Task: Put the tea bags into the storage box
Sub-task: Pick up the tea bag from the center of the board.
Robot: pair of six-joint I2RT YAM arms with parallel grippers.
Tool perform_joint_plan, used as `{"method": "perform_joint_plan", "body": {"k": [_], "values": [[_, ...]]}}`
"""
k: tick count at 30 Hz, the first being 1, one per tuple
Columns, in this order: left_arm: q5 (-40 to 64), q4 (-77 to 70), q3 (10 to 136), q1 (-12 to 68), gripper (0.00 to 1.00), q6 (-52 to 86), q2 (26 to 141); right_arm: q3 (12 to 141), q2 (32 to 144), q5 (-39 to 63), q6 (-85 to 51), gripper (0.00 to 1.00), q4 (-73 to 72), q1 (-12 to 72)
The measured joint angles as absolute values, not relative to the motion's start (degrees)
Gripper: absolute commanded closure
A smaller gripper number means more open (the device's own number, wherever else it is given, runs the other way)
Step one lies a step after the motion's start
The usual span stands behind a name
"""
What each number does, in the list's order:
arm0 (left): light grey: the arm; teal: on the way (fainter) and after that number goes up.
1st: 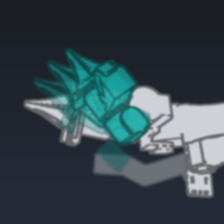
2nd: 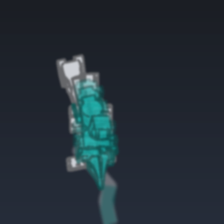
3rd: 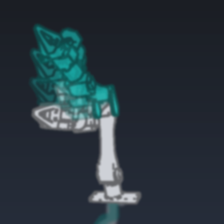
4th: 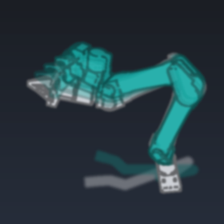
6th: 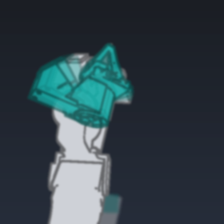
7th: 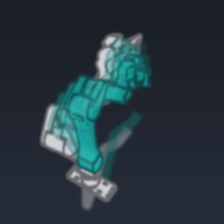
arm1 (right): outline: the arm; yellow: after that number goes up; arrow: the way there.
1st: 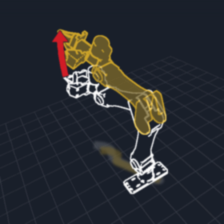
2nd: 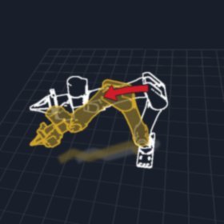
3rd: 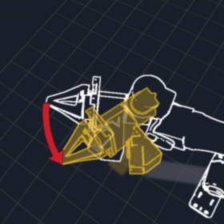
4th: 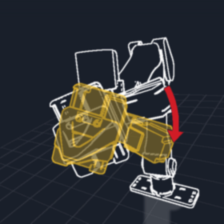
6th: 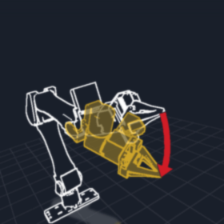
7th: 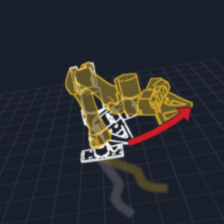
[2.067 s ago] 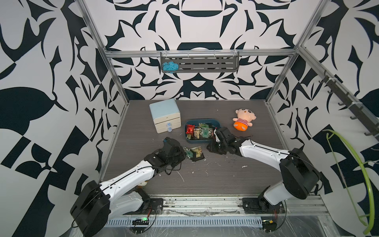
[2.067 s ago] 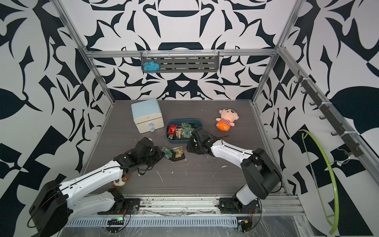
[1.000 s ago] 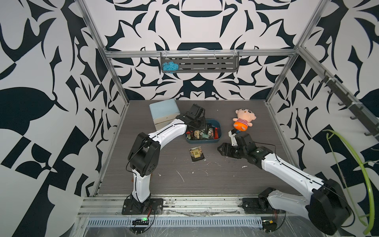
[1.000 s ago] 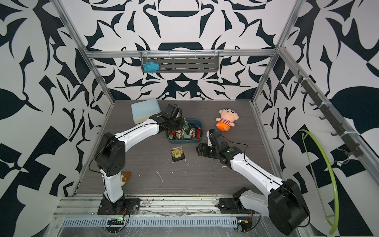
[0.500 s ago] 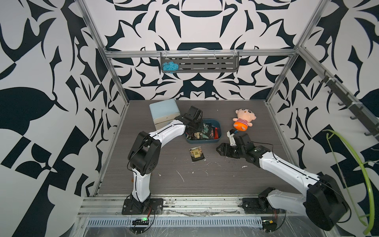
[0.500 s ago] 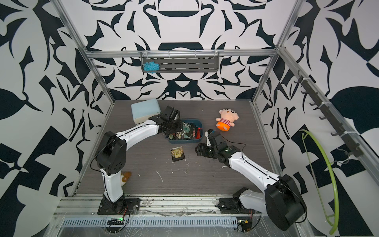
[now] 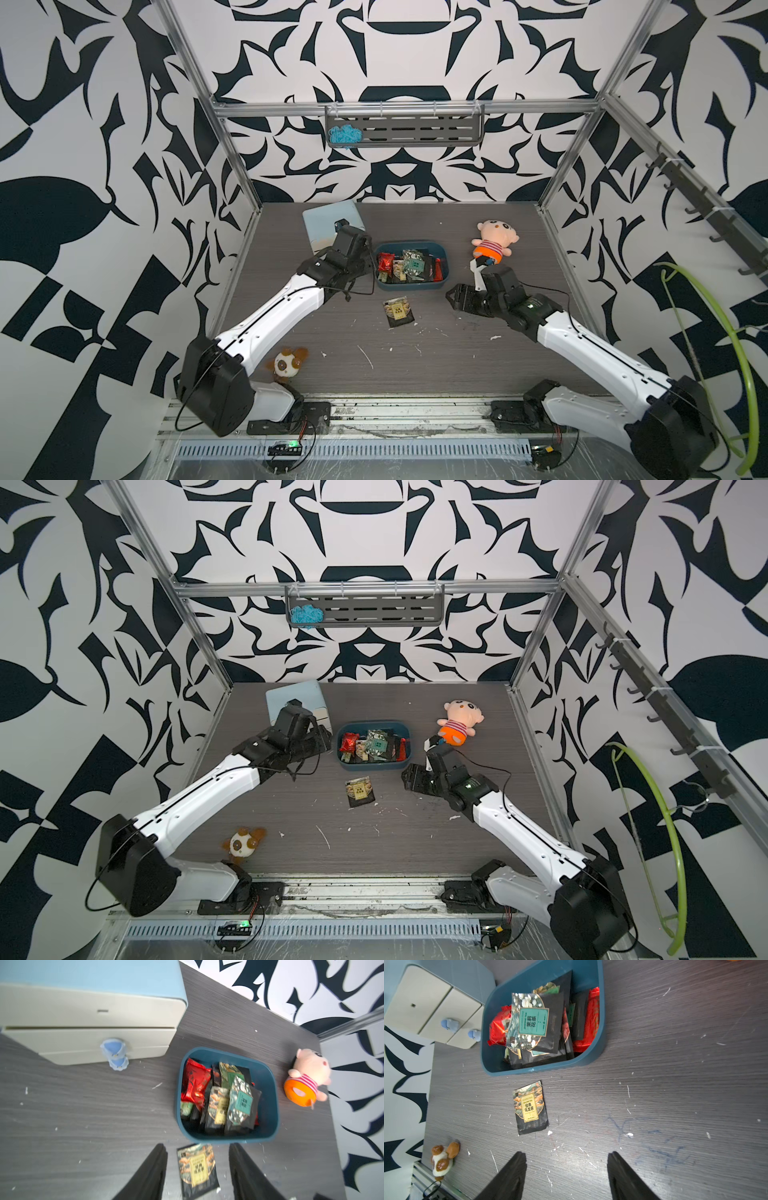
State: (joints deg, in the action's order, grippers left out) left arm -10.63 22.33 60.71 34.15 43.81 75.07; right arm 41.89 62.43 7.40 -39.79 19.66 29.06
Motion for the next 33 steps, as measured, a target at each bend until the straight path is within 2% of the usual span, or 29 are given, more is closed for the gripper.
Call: {"method": "perform_joint_plan", "body": {"k": [8, 13, 15, 20, 33], "values": [[-2.66, 16.45, 46.11, 34.52, 0.67, 52.36, 70.24, 41.80, 67.40, 10.59, -43.83, 0.37, 15.97, 29.02], [-1.56, 14.31, 43.77, 36.05, 0.71, 55.83, 70.61, 41.34, 71.61, 10.90, -44.69, 0.38, 14.31, 30.65], [-0.91, 12.86, 43.44, 37.12, 0.76, 56.88, 72.03, 41.34, 73.58, 10.94, -45.15, 0.45, 13.61, 31.77], [-0.19, 9.54, 43.42, 39.55, 0.86, 60.16, 78.43, 41.80, 80.09, 11.46, -45.39, 0.47, 12.10, 33.93], [1.80, 3.44, 44.01, 41.32, 0.91, 64.49, 90.98, 46.22, 92.51, 13.91, -46.63, 0.51, 6.76, 38.04]]}}
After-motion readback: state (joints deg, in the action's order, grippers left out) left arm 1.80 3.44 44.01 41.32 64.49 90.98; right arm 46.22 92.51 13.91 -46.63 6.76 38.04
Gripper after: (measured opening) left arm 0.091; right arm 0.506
